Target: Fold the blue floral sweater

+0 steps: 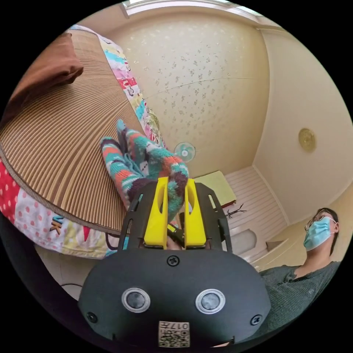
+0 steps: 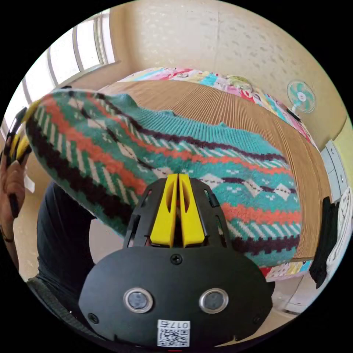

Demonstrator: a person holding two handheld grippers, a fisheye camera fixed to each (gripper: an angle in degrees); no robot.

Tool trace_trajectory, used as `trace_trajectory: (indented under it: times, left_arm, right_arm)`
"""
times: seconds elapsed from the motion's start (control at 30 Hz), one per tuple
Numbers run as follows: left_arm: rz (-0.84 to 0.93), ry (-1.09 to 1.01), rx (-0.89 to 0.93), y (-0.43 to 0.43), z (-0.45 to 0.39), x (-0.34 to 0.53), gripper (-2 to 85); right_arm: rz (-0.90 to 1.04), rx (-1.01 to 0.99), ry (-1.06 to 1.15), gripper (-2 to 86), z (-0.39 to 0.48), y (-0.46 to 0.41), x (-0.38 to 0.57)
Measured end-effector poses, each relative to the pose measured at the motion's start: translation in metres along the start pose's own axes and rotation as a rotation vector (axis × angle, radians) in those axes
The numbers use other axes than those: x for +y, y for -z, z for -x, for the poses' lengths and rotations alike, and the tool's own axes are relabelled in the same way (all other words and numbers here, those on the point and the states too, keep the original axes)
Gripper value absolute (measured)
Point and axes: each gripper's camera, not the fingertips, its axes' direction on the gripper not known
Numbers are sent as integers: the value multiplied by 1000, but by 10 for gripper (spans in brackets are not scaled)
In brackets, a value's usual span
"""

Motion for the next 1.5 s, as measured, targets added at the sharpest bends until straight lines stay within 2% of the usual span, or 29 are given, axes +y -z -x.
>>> trace_trajectory:
  times: [0.1, 0.13, 0.27, 0.37, 0.47, 0.53, 0.63, 0.77, 0.87, 0.93, 1.0, 1.1, 1.27, 1.33, 1.43, 1.5]
  left_arm:
    - [82, -154, 21, -73, -56, 6, 70]
    - [116, -209, 33, -106, -78, 14, 71]
    - [220, -370, 82, -206, -136, 66, 71]
    - [323, -465, 104, -291, -160, 139, 72]
    - [556, -549, 104, -389, -155, 231, 78]
    - [801, -640, 33, -446, -140, 309, 92]
    - [868, -725, 106, -423, -143, 363, 118]
    - [731, -776, 123, -332, -145, 359, 118]
    - [455, -642, -27, -241, -108, 316, 123]
    - [331, -459, -238, -199, -52, 282, 151]
    - [414, -355, -415, -208, -5, 265, 197]
    - [629, -241, -551, -250, 79, 267, 241]
    - [689, 23, -365, -248, 181, 271, 265]
    - [732, 116, -189, -254, 225, 274, 244]
    - [800, 130, -167, -267, 255, 267, 238]
    - [820, 99, -216, -278, 257, 257, 234]
  right_arm:
    - [-6, -49, 30, 6, -13, 11, 2]
    - [15, -82, -13, 6, -25, 27, -1]
    - [-231, -196, -273, 8, -101, 119, 41]
    - [-202, -208, -465, 11, -162, 148, 81]
    - [-170, -257, -627, 18, -216, 159, 132]
    - [-157, -306, -705, 26, -243, 165, 162]
    - [-172, -426, -786, 60, -279, 182, 201]
    - [-252, -595, -809, 123, -315, 218, 230]
    - [-298, -775, -803, 182, -339, 229, 230]
    - [-323, -890, -776, 226, -351, 229, 221]
    - [-340, -998, -762, 264, -361, 225, 208]
    - [-365, -1108, -806, 301, -373, 221, 186]
    - [-248, -1055, -886, 307, -374, 221, 138]
    - [-196, -1020, -864, 294, -369, 223, 118]
    - [-102, -872, -830, 229, -367, 223, 86]
    - [-136, -843, -840, 188, -375, 226, 77]
